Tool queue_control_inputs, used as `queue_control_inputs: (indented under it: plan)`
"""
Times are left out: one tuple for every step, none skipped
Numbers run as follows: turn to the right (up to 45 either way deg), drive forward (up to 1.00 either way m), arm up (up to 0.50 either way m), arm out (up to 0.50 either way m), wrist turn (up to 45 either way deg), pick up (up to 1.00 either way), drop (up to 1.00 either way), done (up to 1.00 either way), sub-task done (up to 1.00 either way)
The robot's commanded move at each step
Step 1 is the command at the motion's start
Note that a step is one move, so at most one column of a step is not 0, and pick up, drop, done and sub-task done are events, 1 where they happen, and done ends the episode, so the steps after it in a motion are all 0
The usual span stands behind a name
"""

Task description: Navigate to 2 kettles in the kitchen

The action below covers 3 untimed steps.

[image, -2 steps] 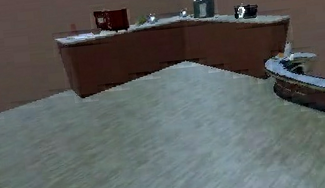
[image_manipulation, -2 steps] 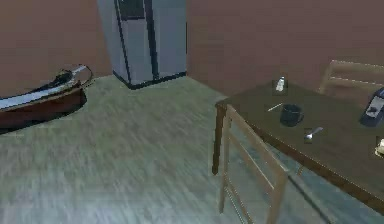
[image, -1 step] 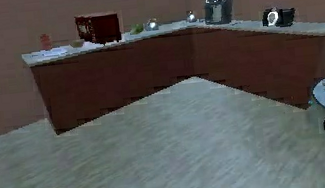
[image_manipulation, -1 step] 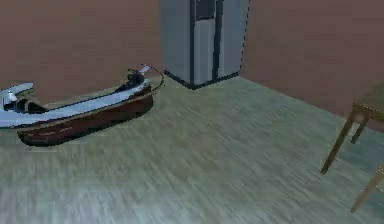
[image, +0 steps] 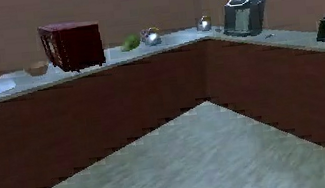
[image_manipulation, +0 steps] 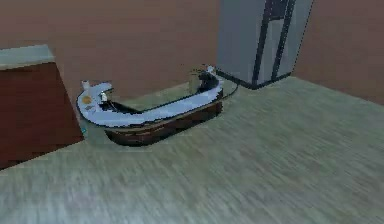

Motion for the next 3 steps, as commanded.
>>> queue_control_inputs:
  plan:
    - [0.0,1.00,0.00,0.00,0.0,0.00,0.00,0.00,0.00]
    - [0.0,0.45,0.00,0.00,0.0,0.00,0.00,0.00,0.00]
    - [0.0,0.00,0.00,0.00,0.0,0.00,0.00,0.00,1.00]
